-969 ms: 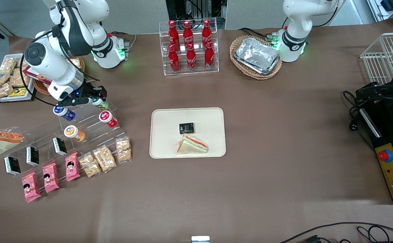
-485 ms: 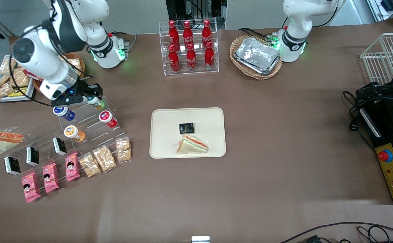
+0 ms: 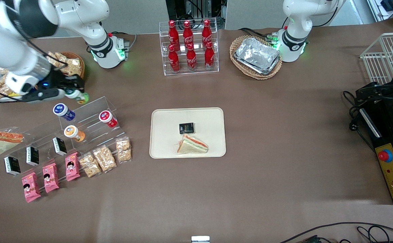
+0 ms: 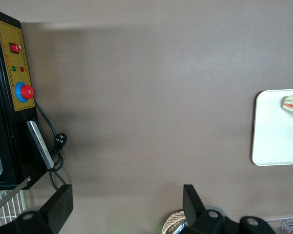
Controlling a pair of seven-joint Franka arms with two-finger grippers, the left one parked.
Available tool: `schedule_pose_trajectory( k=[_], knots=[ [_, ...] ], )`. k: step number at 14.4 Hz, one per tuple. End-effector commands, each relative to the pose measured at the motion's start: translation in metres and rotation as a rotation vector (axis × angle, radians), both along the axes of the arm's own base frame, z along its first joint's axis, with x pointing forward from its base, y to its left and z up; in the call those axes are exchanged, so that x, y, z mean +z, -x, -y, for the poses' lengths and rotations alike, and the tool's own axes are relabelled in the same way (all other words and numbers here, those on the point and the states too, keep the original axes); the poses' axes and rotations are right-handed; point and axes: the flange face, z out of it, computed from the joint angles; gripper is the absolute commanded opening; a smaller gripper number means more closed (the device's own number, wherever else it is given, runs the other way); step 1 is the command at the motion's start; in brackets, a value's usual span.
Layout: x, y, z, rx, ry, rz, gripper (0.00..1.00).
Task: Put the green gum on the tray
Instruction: 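Lift the green gum bottle and carry it over the cream tray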
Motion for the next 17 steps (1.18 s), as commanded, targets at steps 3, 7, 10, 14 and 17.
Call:
schedule_pose_trajectory(
  k=[3,7,10,14,17],
  knots=[
    [0.062,-0.052,-0.011,0.024,0.034,-0.095,0.55],
    [0.038,-0.056,-0.092,-0.041,0.038,-0.110,0.55],
    [-0.014,-0.038,-0.179,-0.108,0.069,-0.062,0.55],
    [-0.096,-0.001,-0.269,-0.109,0.096,-0.016,0.55],
    [-0.151,0.009,-0.294,-0.086,0.100,0.001,0.55]
  ],
)
